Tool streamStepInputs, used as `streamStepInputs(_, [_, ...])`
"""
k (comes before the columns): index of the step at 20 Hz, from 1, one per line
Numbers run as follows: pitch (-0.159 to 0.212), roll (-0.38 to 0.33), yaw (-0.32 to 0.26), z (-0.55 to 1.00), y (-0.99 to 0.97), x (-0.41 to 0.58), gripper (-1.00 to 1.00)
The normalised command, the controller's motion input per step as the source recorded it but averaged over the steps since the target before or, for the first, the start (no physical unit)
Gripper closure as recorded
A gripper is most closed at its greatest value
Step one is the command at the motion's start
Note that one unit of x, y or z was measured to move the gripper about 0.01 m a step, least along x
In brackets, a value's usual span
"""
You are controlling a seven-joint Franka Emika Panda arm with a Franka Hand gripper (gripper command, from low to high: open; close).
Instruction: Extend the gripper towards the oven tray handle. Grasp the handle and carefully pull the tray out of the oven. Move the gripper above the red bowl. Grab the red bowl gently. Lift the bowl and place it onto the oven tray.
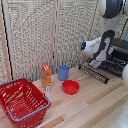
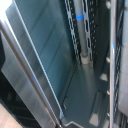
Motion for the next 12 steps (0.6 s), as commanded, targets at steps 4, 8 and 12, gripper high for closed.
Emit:
streamStepInputs(4, [-0.012, 0.0, 0.033, 0.0, -0.13, -0.026, 1.0])
streamStepInputs(8, [-0.001, -0.005, 0.04, 0.0, -0.04, -0.011, 1.0])
streamStepInputs(12, [0.0, -0.023, 0.015, 0.0, 0.03, 0.0, 1.0])
